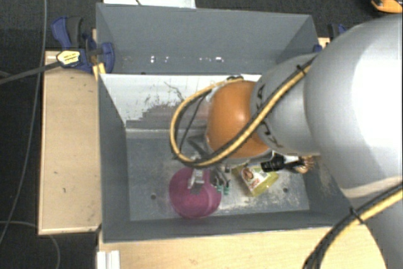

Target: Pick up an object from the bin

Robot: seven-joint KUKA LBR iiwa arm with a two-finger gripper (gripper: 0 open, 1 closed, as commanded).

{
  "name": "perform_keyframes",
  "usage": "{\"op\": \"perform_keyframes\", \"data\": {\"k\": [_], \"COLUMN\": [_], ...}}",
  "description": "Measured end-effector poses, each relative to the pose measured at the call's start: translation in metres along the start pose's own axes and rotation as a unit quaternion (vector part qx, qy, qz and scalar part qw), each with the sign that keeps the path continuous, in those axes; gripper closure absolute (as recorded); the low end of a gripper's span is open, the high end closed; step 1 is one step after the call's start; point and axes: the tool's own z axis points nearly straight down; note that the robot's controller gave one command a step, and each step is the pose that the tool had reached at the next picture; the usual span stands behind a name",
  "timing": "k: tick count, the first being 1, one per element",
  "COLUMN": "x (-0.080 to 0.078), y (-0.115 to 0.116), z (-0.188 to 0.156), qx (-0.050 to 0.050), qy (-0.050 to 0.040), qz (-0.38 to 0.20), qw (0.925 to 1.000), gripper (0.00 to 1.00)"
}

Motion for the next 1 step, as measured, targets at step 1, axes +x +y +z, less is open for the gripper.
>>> {"op": "perform_keyframes", "data": {"k": [1], "x": [0.0006], "y": [-0.0006], "z": [-0.0324], "qx": [0.001], "qy": [0.0024], "qz": [-0.001], "qw": [1.0000], "gripper": [1.00]}}
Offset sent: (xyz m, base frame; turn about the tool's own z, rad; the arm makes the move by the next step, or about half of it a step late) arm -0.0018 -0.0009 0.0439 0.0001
